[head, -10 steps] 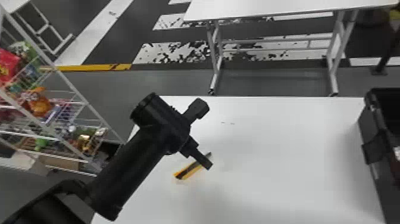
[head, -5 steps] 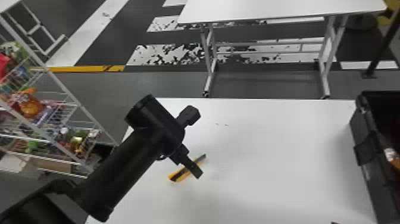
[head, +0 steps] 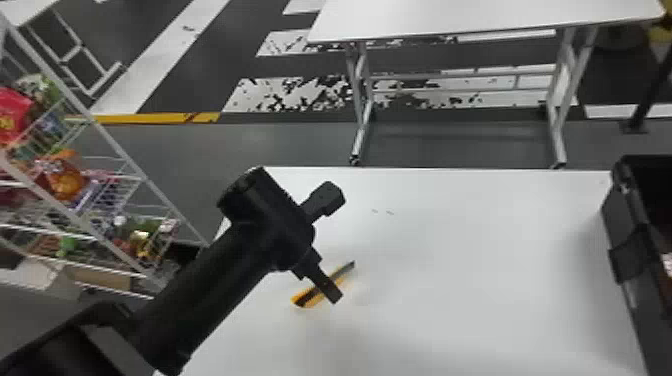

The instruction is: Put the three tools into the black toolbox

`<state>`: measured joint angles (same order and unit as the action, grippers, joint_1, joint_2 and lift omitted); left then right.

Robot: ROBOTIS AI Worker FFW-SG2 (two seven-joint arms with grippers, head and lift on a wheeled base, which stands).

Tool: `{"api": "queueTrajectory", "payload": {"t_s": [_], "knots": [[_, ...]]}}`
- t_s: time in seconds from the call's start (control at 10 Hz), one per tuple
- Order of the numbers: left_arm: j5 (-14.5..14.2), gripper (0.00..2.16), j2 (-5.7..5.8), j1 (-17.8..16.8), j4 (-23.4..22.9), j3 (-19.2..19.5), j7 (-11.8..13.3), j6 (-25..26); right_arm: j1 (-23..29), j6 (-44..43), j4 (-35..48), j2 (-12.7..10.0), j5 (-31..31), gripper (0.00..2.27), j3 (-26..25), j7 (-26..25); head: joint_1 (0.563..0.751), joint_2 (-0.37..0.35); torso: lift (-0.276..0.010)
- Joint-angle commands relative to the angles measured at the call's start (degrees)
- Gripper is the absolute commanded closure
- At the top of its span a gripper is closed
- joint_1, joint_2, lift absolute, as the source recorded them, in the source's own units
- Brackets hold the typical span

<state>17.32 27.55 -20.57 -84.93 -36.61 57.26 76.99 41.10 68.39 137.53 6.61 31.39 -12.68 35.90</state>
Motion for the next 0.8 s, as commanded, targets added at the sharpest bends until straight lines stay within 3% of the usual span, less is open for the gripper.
{"api": "queueTrajectory", "payload": {"t_s": [0.0,0.3,0.7], "knots": [[0.09,0.08,0.92,0.09,-0.06,-2.06,0.22,-1.26,0.38,-0.05,0.11,-0.1,0.16,0.06,-0.51,0.05,0.695,0.282,-0.051],[-0.62,0.08,1.63,-0.7,-0.59,-4.26,1.98,-2.49,1.35,-0.4,1.16,-1.33,0.16,0.06,-1.12,-0.04,0.695,0.28,-0.051],[-2.29,0.14,4.09,-2.37,-0.76,-6.46,2.33,-4.43,1.44,-1.63,1.16,-2.83,-0.11,0.06,-1.47,-0.04,0.695,0.267,-0.051]]}}
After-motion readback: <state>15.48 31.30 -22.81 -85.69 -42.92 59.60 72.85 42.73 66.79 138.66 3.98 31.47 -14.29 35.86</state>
